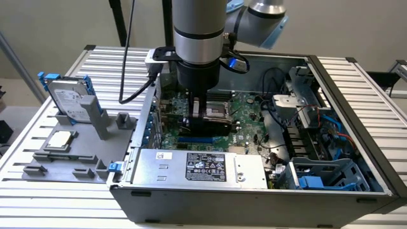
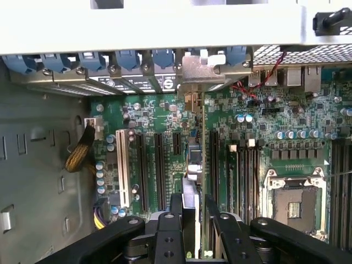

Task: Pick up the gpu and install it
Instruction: 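Insert the gpu into the slot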

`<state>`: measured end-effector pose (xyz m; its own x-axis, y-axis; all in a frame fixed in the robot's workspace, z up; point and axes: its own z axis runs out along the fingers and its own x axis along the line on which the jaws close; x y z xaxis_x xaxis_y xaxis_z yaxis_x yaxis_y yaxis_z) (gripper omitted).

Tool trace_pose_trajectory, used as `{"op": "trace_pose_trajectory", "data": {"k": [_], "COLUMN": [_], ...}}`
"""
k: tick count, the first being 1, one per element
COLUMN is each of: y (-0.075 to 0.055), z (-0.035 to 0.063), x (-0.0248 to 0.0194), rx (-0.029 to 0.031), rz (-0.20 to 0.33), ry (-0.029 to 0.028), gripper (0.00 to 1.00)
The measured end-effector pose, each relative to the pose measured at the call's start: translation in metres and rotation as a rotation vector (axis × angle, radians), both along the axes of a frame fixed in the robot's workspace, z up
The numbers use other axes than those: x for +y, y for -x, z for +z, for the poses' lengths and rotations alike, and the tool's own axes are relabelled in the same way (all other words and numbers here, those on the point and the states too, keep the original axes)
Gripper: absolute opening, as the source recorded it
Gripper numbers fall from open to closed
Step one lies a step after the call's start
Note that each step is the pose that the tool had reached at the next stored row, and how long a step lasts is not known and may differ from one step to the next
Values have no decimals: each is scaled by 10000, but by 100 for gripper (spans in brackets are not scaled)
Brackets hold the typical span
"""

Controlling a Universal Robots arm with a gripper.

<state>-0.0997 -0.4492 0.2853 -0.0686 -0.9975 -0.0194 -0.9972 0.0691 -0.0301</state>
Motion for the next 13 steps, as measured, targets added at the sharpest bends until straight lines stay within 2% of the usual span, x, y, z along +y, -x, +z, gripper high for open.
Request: {"op": "trace_pose_trajectory", "data": {"k": [13], "y": [16], "z": [-65], "x": [9], "rx": [-35], "rz": [-2], "ry": [-1], "gripper": [27]}}
